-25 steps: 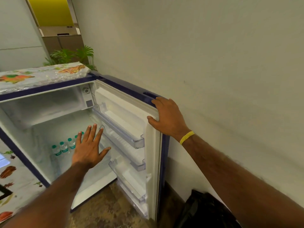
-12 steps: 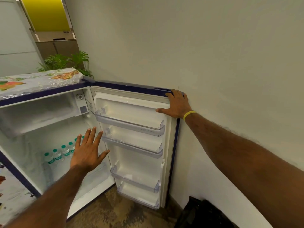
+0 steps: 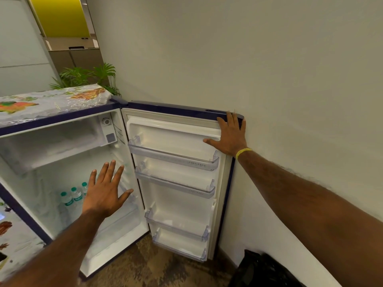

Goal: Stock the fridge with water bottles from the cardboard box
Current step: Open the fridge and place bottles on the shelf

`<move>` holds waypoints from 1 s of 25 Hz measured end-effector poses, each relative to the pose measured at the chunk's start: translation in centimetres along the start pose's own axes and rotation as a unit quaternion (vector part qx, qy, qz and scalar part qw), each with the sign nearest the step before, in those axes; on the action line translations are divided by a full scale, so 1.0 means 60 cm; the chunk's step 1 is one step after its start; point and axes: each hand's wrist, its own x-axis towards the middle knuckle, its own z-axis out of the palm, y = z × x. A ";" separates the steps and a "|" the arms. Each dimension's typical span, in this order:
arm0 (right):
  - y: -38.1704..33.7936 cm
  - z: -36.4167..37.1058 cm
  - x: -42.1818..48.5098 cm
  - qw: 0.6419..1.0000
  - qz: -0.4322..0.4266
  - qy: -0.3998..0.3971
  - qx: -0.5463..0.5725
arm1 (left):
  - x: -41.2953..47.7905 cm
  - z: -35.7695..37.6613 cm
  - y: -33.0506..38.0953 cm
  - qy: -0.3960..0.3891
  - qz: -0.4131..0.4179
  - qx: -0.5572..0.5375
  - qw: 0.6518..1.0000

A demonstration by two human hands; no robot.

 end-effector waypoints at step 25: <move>-0.526 0.310 -0.102 0.950 -0.255 -0.178 0.033 | -0.102 0.116 -0.329 -0.050 -0.133 -0.001 0.990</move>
